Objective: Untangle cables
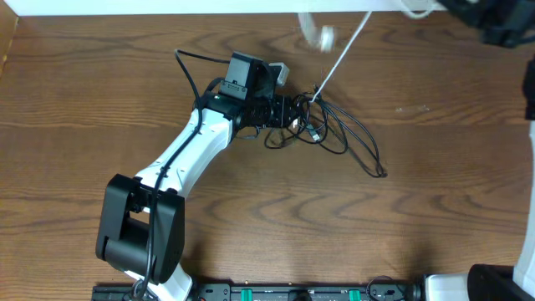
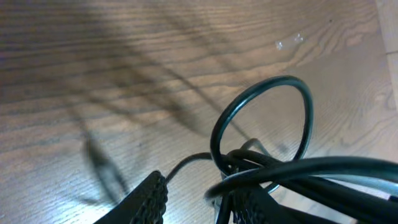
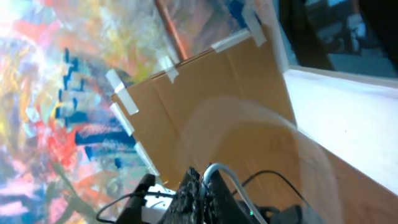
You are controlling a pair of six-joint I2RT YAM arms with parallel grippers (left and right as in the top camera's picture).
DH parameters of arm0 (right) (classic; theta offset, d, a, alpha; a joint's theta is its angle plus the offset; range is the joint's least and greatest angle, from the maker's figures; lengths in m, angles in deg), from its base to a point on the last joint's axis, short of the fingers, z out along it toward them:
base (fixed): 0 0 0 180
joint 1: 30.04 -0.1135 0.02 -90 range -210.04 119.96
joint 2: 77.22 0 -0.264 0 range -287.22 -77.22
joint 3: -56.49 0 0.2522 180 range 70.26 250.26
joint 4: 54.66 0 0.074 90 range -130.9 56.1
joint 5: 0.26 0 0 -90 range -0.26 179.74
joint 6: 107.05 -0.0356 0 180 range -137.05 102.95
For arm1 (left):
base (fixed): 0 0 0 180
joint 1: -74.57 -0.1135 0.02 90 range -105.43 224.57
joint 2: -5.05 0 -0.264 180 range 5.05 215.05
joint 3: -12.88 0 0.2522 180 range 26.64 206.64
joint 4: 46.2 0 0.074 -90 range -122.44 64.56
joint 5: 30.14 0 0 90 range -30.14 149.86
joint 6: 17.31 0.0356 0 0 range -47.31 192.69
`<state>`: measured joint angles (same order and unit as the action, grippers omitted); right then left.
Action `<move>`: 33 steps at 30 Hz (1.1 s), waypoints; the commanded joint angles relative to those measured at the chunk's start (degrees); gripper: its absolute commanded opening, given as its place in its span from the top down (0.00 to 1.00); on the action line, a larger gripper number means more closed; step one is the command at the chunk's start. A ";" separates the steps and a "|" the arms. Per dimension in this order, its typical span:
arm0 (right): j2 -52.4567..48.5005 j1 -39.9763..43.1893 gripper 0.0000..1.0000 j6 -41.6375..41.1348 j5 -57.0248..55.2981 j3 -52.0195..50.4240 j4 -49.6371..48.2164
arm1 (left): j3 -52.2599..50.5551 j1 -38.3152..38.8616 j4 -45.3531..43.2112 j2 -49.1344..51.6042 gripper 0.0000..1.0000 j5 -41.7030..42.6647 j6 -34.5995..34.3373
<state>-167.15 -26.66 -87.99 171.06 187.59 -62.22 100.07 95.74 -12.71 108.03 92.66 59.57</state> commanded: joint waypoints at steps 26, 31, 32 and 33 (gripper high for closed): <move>1.16 17.07 0.99 -19.15 -9.16 8.98 -3.56 | -0.46 -0.24 3.10 1.90 0.64 -19.21 0.35; 1.16 19.56 0.99 -20.20 -8.31 10.23 -3.54 | -0.46 -0.24 3.10 3.52 0.64 -20.11 0.35; 1.16 19.85 0.99 -20.37 -8.11 10.23 -3.52 | -0.46 -0.26 3.10 3.93 0.64 -20.44 0.35; 1.16 20.11 0.99 -20.35 -7.80 10.23 -3.19 | -0.46 -0.26 3.10 4.20 0.64 -20.72 0.35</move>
<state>-167.15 -7.84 -107.14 167.14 195.88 -65.17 100.07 95.76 -10.37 109.45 76.73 59.59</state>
